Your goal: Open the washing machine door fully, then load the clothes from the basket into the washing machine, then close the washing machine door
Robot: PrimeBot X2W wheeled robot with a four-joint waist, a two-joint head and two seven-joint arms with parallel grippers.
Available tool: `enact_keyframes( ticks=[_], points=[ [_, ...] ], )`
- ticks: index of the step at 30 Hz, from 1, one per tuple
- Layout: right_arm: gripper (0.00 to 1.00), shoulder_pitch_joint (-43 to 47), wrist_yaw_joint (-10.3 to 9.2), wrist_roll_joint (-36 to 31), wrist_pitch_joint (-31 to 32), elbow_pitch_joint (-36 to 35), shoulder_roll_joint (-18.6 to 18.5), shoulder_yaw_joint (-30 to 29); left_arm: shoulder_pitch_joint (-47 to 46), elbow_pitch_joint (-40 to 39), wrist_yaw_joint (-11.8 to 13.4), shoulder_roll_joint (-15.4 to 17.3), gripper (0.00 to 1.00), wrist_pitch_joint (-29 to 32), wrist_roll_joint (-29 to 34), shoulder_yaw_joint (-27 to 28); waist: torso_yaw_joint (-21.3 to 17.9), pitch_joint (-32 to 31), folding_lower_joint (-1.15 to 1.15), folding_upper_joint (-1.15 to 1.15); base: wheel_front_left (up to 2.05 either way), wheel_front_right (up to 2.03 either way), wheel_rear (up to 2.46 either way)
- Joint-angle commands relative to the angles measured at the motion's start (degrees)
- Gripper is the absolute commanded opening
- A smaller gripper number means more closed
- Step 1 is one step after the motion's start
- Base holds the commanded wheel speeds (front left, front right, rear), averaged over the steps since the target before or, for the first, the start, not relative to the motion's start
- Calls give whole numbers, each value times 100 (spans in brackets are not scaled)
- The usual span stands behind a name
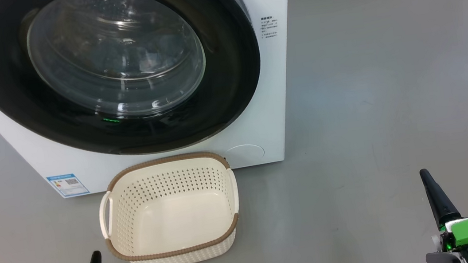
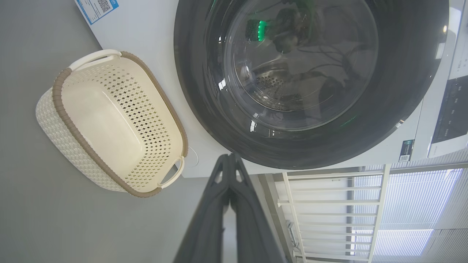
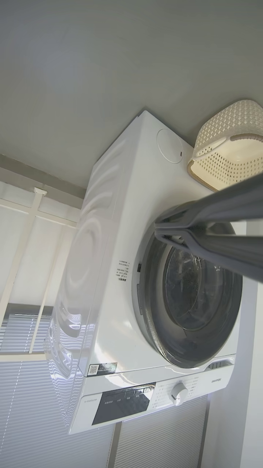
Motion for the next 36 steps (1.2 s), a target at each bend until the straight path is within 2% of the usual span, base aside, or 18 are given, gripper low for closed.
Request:
enact_keyframes(
  ticks=[1,22,36],
  points=[
    [0,-42,8,129,39,-186,2,42,-279,-176,-14,141,0,34,-114,167,3,-4,0,0,0,0,0],
    [0,-34,9,1175,417,-313,210,-125,-341,-235,-15,166,0,403,-1516,273,77,-112,0,0,0,0,0],
    [0,-34,9,1182,428,-314,218,-135,-342,-236,-15,166,0,408,-1534,274,78,-113,0,0,0,0,0]
  ],
)
